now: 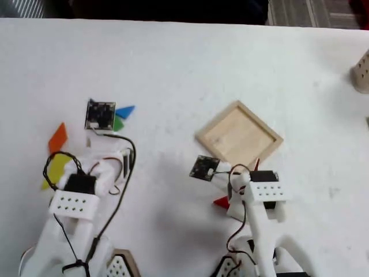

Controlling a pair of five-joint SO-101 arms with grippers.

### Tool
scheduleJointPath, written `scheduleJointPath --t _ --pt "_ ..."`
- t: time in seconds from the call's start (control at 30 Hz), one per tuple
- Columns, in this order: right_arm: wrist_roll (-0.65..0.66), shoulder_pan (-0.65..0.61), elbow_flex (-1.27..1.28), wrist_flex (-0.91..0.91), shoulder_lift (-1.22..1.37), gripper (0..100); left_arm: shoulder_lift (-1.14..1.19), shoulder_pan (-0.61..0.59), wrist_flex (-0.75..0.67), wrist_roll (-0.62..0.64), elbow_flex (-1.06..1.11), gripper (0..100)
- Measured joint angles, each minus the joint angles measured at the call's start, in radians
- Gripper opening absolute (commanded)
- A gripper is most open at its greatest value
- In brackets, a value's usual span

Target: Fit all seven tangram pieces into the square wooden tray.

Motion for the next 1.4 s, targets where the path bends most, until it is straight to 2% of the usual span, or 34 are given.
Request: scheduleJointPath --t 0.23,0.53,0.77,1.0,1.1,1.23,1.4 --pt "0.003 0.006 0.000 -0.008 -0.005 2.2 0.000 0.000 0.000 0.000 0.000 14" --pt "0.006 -0.008 -0.012 -0.009 -0.018 1.7 0.000 0.000 0.000 0.000 0.000 14" --pt "-0.052 0.005 0.002 -0.008 0.002 1.7 0.000 0.000 0.000 0.000 0.000 14" --pt "-0.054 0.114 -0.078 0.040 0.002 1.9 0.000 0.000 0.000 0.000 0.000 14" --pt "-0.054 0.170 -0.152 0.133 0.002 6.8 0.000 0.000 0.000 0.000 0.000 14" --pt "-0.052 0.236 -0.192 0.256 0.002 21.5 0.000 0.000 0.000 0.000 0.000 14" --pt "-0.052 0.342 -0.150 0.285 0.003 36.8 0.000 0.000 0.000 0.000 0.000 14"
